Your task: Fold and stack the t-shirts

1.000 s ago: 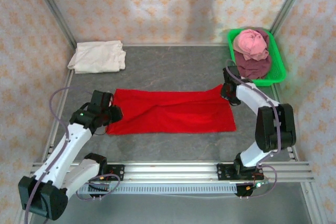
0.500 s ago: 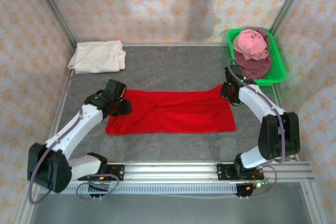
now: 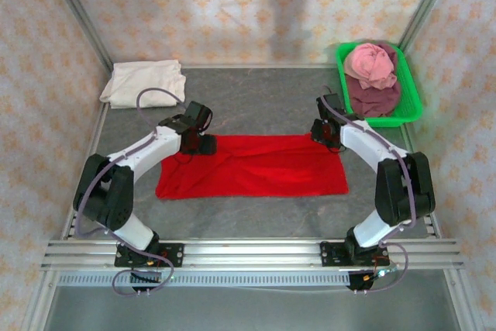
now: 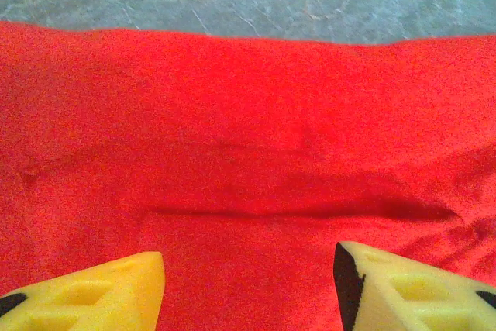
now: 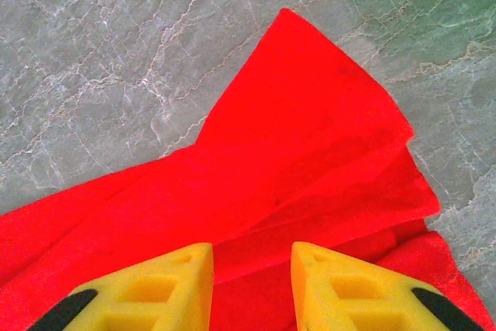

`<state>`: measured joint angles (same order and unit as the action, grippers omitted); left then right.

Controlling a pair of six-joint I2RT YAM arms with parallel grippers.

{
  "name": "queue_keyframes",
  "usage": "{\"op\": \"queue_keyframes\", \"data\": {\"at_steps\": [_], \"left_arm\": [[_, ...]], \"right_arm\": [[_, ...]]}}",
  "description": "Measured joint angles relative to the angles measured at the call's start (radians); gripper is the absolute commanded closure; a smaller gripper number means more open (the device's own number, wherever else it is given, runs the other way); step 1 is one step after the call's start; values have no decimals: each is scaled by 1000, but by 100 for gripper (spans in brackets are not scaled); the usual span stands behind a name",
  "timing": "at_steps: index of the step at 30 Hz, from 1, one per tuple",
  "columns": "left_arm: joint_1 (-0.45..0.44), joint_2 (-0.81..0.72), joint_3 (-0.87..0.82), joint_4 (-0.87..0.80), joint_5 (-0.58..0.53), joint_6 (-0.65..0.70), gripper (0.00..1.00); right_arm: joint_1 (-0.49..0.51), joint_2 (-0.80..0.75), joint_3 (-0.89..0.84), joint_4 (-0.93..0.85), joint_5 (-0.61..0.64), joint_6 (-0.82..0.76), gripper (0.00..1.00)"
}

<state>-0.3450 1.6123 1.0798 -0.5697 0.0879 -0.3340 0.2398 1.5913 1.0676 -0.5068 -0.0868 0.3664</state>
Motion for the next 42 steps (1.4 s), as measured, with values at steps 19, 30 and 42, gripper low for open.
{"op": "queue_keyframes", "data": {"at_steps": [19, 30, 42], "left_arm": [[68, 100, -86, 117, 13, -14, 70], [27, 68, -101, 117, -5, -34, 100], [-3, -68, -122, 57, -49, -68, 92]], "right_arm": [[0, 46, 2, 8, 0, -13, 67], [0, 66, 5, 7, 2, -13, 67], [0, 69, 10, 7, 4, -13, 67]]}}
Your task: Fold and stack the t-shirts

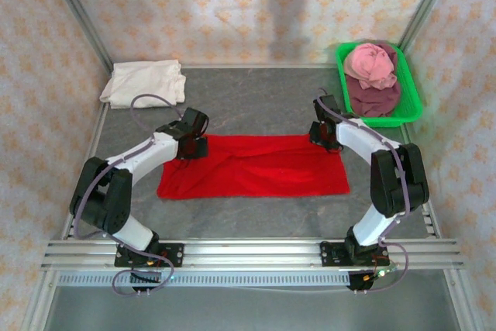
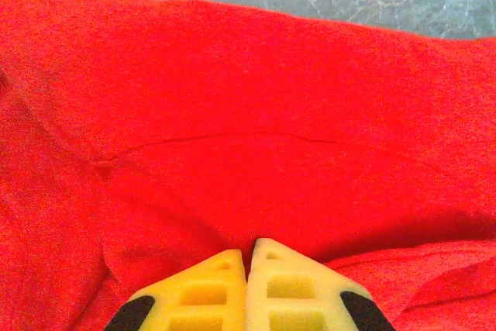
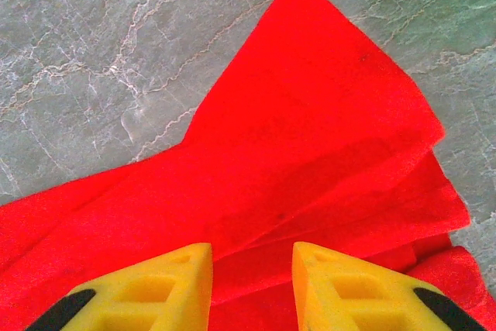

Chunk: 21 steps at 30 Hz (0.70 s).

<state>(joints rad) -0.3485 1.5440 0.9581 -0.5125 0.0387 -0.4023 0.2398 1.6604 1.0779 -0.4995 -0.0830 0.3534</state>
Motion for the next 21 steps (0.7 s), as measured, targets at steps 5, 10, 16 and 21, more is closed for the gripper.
{"op": "queue_keyframes", "data": {"at_steps": [5, 10, 16, 21], "left_arm": [[-19, -5, -15, -19, 0, -14, 75], [-25, -14, -18, -31, 4, -28, 72], [-32, -42, -23, -45, 29, -48, 70], [-61, -89, -74, -49, 67, -82, 78]], "right_arm": [[0, 1, 2, 0, 0, 0, 67], [0, 2, 2, 0, 0, 0, 67], [0, 4, 2, 0, 0, 0, 67], [0, 14, 10, 0, 0, -1, 67]]}}
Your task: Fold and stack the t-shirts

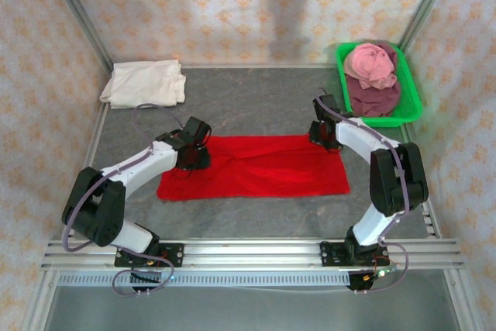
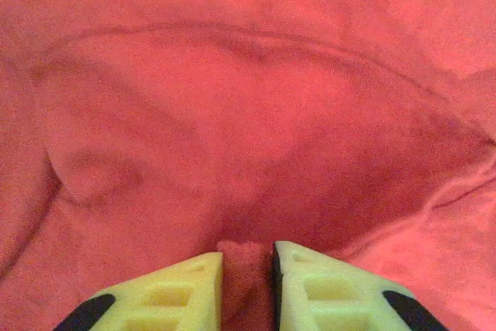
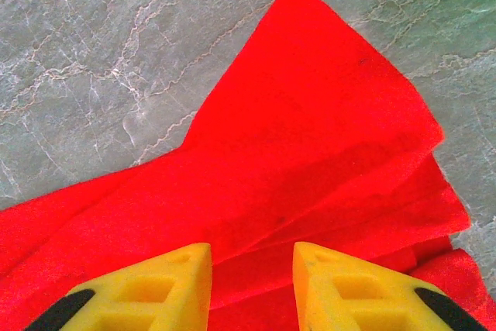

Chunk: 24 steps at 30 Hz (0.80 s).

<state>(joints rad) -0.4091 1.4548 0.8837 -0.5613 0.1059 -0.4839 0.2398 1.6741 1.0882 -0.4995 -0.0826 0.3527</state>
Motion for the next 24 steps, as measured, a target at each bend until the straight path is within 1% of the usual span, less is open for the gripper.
{"op": "queue_keyframes", "data": {"at_steps": [2, 4, 6, 9, 10, 11, 12, 16, 18, 20, 21, 22, 24], "left_arm": [[-4, -26, -15, -8, 5, -7, 64], [-3, -43, -13, -18, 11, -15, 71], [-3, -52, 1, -29, 15, -18, 83], [-3, -73, 23, -28, 50, -10, 86], [-4, -83, 26, -27, 62, -9, 90], [-4, -96, 26, -24, 77, -8, 98], [-4, -107, 26, -23, 90, -8, 100], [-4, -117, 26, -21, 100, -5, 99], [-4, -117, 26, -15, 114, -5, 96], [-4, -117, 23, 2, 150, -5, 99], [-6, -117, 22, 8, 169, -5, 99], [-10, -117, 20, 14, 182, -5, 95], [-24, -117, 9, 26, 193, -3, 66]], "right_arm": [[0, 13, 10, 0, 0, -1, 67], [0, 25, 16, 0, -1, -3, 67], [0, 34, 23, 0, -5, -3, 67], [0, 36, 25, 0, -4, -3, 67], [0, 36, 25, 0, -4, -3, 67], [0, 36, 25, 0, -3, -3, 67], [0, 36, 25, 0, -3, -3, 67], [0, 36, 25, 0, -4, -3, 67], [0, 36, 27, 0, -4, -4, 67], [0, 36, 30, -1, -4, -4, 67], [0, 36, 32, -1, -3, -6, 67], [0, 36, 34, -2, -3, -7, 67], [0, 36, 39, -1, -3, -10, 66]]}}
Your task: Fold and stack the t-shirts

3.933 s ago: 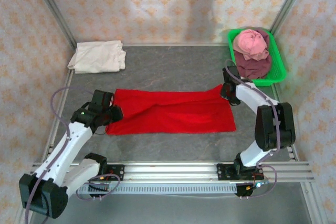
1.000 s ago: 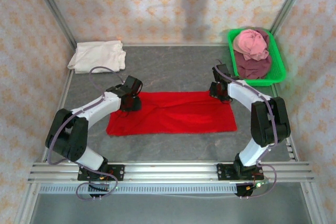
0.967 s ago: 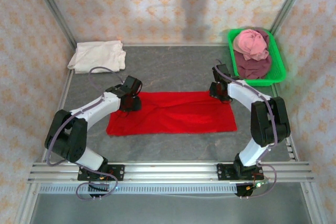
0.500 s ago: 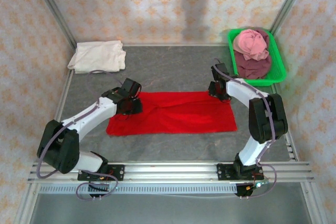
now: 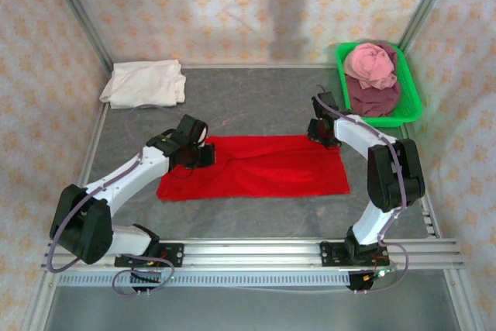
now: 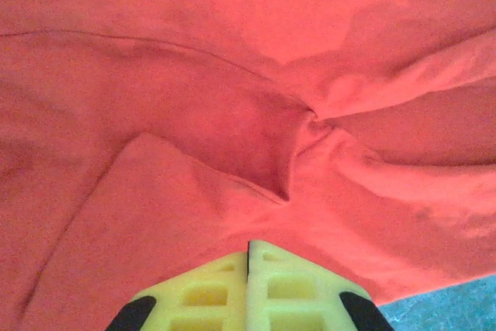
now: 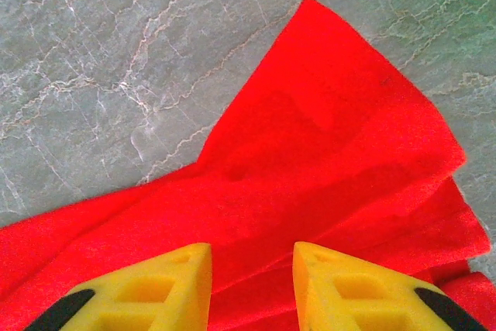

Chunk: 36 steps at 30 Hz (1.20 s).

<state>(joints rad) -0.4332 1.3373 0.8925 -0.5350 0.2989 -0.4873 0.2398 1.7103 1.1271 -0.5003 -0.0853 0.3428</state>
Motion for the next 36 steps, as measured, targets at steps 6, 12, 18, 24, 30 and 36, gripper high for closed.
{"op": "queue_keyframes", "data": {"at_steps": [6, 12, 18, 24, 30, 36], "left_arm": [[20, -9, -24, -10, -80, 6, 37], [67, 112, 19, 18, -97, 37, 33], [59, 255, 43, 53, -78, 74, 50], [-3, 200, 42, 49, -70, 85, 68], [-30, 77, -28, 58, -27, 56, 79], [-54, 69, -71, 32, -72, 30, 44]], "right_arm": [[0, 0, 1, 1, -2, 0, 67], [0, 0, 1, 1, -2, 0, 67], [0, 0, 1, 1, 9, -1, 66], [0, 0, 1, 1, 14, -1, 66], [0, 1, 1, 1, 13, -1, 66], [0, 6, 1, 9, 0, 0, 66]]}}
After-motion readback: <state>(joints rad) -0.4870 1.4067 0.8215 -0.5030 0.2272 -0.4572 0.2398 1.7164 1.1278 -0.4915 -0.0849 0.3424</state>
